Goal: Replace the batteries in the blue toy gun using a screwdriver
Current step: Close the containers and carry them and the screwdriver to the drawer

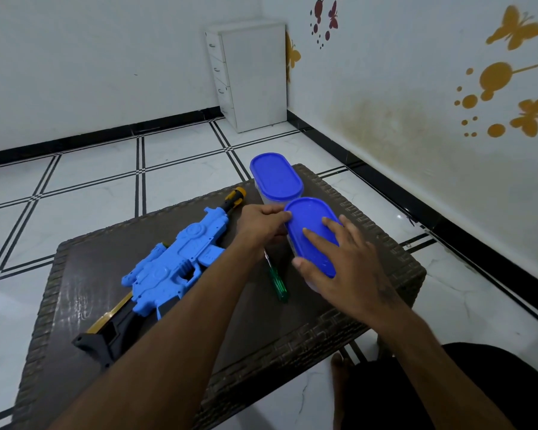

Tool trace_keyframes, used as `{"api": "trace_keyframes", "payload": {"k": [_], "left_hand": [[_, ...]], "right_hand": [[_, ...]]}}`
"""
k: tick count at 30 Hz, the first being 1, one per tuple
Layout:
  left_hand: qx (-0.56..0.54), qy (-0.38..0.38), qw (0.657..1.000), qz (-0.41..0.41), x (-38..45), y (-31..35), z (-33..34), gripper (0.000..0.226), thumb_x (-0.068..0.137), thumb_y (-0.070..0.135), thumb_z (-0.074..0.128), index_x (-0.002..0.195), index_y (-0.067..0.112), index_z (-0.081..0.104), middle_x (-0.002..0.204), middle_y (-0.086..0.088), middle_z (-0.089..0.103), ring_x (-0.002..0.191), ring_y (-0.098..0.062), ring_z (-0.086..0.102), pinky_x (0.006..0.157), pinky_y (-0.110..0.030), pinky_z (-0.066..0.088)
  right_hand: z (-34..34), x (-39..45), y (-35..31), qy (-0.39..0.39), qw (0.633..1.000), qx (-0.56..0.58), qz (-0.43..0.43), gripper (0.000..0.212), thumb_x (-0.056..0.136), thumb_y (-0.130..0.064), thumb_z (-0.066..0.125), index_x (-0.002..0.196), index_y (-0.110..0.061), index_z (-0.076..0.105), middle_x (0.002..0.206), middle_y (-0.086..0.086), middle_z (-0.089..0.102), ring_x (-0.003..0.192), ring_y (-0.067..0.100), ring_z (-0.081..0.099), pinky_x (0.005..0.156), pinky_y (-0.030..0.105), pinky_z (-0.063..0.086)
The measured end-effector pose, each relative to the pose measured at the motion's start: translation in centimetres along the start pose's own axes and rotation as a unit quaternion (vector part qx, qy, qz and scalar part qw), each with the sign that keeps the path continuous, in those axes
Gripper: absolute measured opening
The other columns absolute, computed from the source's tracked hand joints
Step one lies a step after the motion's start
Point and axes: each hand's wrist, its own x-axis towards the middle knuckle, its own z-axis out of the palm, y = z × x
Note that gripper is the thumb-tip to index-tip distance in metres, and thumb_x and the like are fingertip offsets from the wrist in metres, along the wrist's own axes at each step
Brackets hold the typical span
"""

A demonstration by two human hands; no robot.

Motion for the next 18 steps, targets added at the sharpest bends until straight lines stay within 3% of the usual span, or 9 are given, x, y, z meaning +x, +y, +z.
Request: {"api": "trace_keyframes", "payload": {"k": [2, 4, 8, 9, 11, 13, 15, 18], "left_hand": [[-0.003, -0.008, 1.0, -0.016, 0.0, 0.3, -0.2, 0.018, 0.087, 0.014, 0.07, 0.106, 0.015, 0.072, 0.096, -0.003, 0.073, 0.086, -0.017, 0.072, 0.071, -0.031, 0.06], [-0.011, -0.014, 0.999, -0.032, 0.0, 0.5, -0.3, 0.016, 0.087, 0.013, 0.071, 0.103, 0.015, 0.072, 0.093, -0.004, 0.073, 0.082, -0.016, 0.072, 0.069, -0.03, 0.06], [-0.013, -0.03, 0.998, -0.047, 0.0, 1.0, -0.6, 0.011, 0.085, 0.01, 0.072, 0.096, 0.013, 0.072, 0.082, -0.002, 0.073, 0.068, -0.011, 0.071, 0.057, -0.025, 0.058], [-0.009, -0.032, 0.998, -0.047, 0.1, 1.1, -0.7, 0.01, 0.085, 0.009, 0.072, 0.095, 0.013, 0.072, 0.081, -0.001, 0.073, 0.066, -0.01, 0.071, 0.056, -0.025, 0.058], [-0.004, -0.034, 0.998, -0.047, 0.2, 1.2, -0.7, 0.01, 0.085, 0.009, 0.072, 0.094, 0.013, 0.072, 0.082, -0.002, 0.073, 0.066, -0.01, 0.07, 0.055, -0.024, 0.056], [0.0, -0.031, 0.998, -0.05, 0.3, 1.1, -0.6, 0.009, 0.085, 0.009, 0.072, 0.093, 0.012, 0.072, 0.086, -0.004, 0.074, 0.069, -0.012, 0.071, 0.057, -0.025, 0.057], [0.004, -0.029, 0.998, -0.059, 0.5, 1.1, -0.6, 0.011, 0.084, 0.009, 0.073, 0.095, 0.01, 0.071, 0.089, -0.006, 0.074, 0.073, -0.014, 0.071, 0.061, -0.028, 0.058], [0.003, -0.03, 0.997, -0.069, 0.7, 1.1, -0.6, 0.016, 0.082, 0.009, 0.074, 0.098, 0.008, 0.071, 0.09, -0.007, 0.073, 0.077, -0.016, 0.072, 0.066, -0.031, 0.06]], "right_hand": [[-0.2, 0.5, 0.0, 0.002, 0.993, 0.109, 0.042, 0.062, 0.098, -0.059, 0.029, 0.15, -0.026, 0.037, 0.163, -0.001, 0.022, 0.152, 0.016, 0.008, 0.116, 0.033, 0.015], [-0.7, 1.3, 0.2, -0.013, 0.987, 0.148, 0.062, 0.052, 0.105, -0.041, 0.031, 0.153, -0.02, 0.031, 0.163, -0.004, 0.021, 0.151, 0.012, 0.012, 0.115, 0.026, 0.013], [-2.1, 4.2, 0.7, -0.027, 0.984, 0.16, 0.078, 0.048, 0.106, -0.036, 0.033, 0.152, -0.021, 0.033, 0.16, 0.0, 0.029, 0.147, 0.018, 0.026, 0.116, 0.035, 0.024], [-2.5, 5.3, 0.9, -0.022, 0.981, 0.169, 0.091, 0.044, 0.106, -0.035, 0.034, 0.146, -0.02, 0.044, 0.151, 0.003, 0.043, 0.14, 0.021, 0.039, 0.111, 0.037, 0.032], [-3.1, 7.6, 1.4, -0.013, 0.968, 0.216, 0.126, 0.035, 0.105, -0.034, 0.039, 0.11, -0.011, 0.064, 0.104, 0.006, 0.065, 0.097, 0.022, 0.06, 0.084, 0.037, 0.045], [-3.5, 9.6, 2.0, -0.023, 0.942, 0.291, 0.164, 0.037, 0.101, -0.032, 0.049, 0.095, 0.001, 0.065, 0.076, 0.007, 0.059, 0.067, 0.017, 0.054, 0.063, 0.029, 0.044], [-3.7, 11.1, 2.9, -0.067, 0.909, 0.356, 0.206, 0.029, 0.097, -0.028, 0.059, 0.104, -0.001, 0.068, 0.077, 0.004, 0.064, 0.063, 0.012, 0.057, 0.053, 0.022, 0.047], [-3.6, 12.6, 4.5, -0.169, 0.864, 0.393, 0.267, 0.038, 0.087, -0.033, 0.072, 0.114, -0.007, 0.067, 0.105, 0.01, 0.072, 0.091, 0.02, 0.068, 0.074, 0.029, 0.058]]}}
